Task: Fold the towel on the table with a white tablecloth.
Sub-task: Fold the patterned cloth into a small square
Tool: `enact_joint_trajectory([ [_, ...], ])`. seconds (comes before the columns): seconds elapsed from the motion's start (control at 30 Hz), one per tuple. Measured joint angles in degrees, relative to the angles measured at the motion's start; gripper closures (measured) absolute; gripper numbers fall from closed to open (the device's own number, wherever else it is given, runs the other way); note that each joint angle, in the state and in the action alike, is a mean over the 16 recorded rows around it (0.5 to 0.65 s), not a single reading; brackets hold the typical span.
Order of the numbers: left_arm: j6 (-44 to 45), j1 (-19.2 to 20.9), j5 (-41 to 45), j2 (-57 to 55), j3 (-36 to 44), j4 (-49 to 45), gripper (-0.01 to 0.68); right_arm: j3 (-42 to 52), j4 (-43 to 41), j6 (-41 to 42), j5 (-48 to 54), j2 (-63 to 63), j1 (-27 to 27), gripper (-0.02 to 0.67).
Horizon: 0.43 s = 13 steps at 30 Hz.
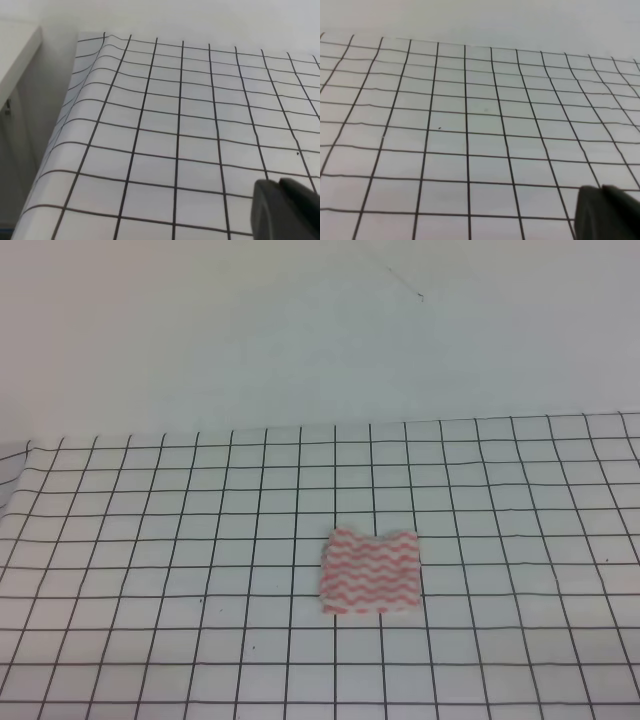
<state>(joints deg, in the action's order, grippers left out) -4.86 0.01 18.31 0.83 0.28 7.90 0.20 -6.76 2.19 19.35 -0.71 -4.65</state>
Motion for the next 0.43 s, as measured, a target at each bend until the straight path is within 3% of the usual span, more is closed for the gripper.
enact_joint_trajectory([
  [0.43,0.0,-0.16,-0.05,0.09,0.08,-0.02,0.676,0.0,-0.03,0.04,0.0,0.03,0.0,0.65],
])
